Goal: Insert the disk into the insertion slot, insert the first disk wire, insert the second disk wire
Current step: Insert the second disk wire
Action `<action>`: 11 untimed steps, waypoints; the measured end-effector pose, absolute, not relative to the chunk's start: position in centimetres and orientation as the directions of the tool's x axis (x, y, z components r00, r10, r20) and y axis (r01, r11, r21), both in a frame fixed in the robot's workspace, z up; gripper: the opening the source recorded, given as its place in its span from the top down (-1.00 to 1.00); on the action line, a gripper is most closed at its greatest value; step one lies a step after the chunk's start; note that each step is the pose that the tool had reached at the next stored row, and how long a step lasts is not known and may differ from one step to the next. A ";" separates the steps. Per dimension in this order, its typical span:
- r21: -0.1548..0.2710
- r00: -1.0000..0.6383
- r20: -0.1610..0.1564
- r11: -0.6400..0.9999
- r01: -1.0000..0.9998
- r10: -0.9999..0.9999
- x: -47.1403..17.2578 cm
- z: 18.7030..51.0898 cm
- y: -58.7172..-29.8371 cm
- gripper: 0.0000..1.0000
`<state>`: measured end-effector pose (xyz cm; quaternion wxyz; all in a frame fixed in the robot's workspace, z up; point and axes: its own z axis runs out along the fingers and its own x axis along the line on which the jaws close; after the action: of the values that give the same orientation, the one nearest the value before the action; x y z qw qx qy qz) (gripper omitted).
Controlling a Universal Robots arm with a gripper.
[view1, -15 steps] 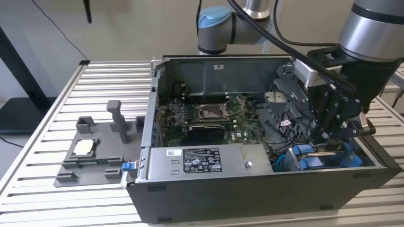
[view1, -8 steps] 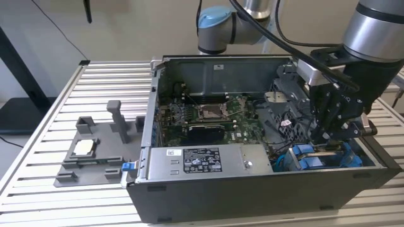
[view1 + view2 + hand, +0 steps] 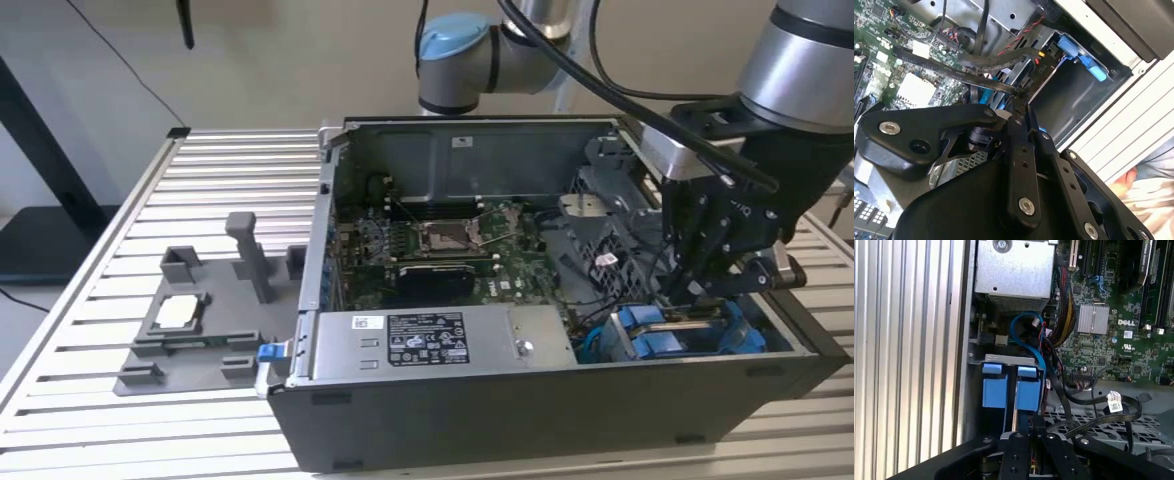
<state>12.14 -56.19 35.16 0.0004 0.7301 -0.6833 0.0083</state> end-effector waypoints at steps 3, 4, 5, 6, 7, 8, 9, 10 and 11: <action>-0.011 0.056 0.013 -0.056 -0.998 -0.998 12.3 35.1 -56.2 0.69; -0.011 0.050 0.013 -0.051 -0.999 -0.999 12.3 35.1 -56.2 0.69; -0.011 0.044 0.013 -0.044 -0.999 -0.999 12.3 35.1 -56.2 0.69; -0.010 0.037 0.013 -0.037 -0.999 -0.999 12.3 35.1 -56.2 0.69; -0.010 0.030 0.013 -0.030 -0.999 -0.999 12.3 35.1 -56.2 0.69; -0.010 0.023 0.013 -0.023 -1.000 -1.000 12.3 35.1 -56.2 0.69; -0.010 0.016 0.013 -0.016 -1.000 -1.000 12.3 35.0 -56.2 0.69; -0.010 0.010 0.012 -0.010 -1.000 -1.000 12.3 35.0 -56.2 0.69; -0.010 0.005 0.011 -0.005 -1.000 -1.000 12.3 35.0 -56.2 0.69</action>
<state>12.27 -56.23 34.99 0.0005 0.7089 -0.7053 0.0072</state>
